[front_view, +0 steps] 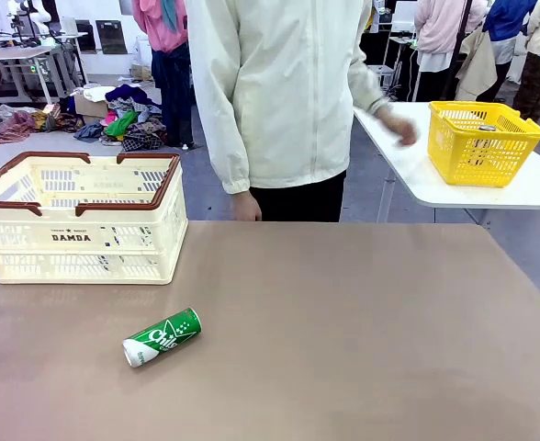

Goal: Place the drinks into the Shopping basket.
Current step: Pick up one drink and place it into the Shopping basket.

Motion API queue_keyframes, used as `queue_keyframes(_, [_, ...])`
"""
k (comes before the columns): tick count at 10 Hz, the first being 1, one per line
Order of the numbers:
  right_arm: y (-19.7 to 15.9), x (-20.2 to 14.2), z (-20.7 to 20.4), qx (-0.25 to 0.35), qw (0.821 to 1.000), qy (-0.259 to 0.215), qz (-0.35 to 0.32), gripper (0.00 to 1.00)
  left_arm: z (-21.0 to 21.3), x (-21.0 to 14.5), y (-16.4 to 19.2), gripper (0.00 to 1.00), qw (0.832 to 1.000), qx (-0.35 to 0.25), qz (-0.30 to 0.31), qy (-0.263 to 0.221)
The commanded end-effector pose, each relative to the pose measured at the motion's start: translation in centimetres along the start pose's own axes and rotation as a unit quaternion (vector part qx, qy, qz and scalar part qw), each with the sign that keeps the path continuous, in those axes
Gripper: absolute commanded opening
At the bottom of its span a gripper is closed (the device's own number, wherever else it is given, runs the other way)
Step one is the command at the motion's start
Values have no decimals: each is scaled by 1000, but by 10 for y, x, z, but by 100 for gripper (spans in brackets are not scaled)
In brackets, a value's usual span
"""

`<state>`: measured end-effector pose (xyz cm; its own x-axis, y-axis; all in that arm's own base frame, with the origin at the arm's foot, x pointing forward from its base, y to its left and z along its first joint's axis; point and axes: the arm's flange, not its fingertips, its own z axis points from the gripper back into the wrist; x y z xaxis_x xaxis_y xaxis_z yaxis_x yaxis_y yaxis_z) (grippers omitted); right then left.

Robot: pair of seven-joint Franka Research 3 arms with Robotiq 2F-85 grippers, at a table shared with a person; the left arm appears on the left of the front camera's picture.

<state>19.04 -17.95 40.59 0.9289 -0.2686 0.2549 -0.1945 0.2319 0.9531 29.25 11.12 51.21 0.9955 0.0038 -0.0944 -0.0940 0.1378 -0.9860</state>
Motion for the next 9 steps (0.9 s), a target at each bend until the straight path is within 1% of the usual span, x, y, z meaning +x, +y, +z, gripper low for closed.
queue_keyframes(1, [6,3,0,6,1000,-7,-2,100,-2,-1,-2,100,1000,-16,0,-1])
queue_keyframes(2, [6,3,0,6,1000,-7,-2,100,-2,-1,-2,100,1000,-16,0,-1])
queue_keyframes(3, [6,3,0,6,1000,-7,-2,100,0,0,0,100,1000,0,0,0])
queue_keyframes(5, [6,3,0,6,1000,-7,-2,100,-46,-39,-23,100,996,86,-26,19])
queue_keyframes(6, [6,3,0,6,1000,-7,-2,100,-77,-53,-34,100,990,131,-35,38])
queue_keyframes(7, [6,3,0,6,1000,-7,-2,100,-119,-61,-41,100,978,203,-26,45])
queue_keyframes(8, [6,3,0,6,1000,-7,-2,100,-161,-63,-40,100,959,280,-20,49])
queue_keyframes(9, [6,3,0,6,1000,-7,-2,100,-207,-63,-31,100,928,368,-18,55])
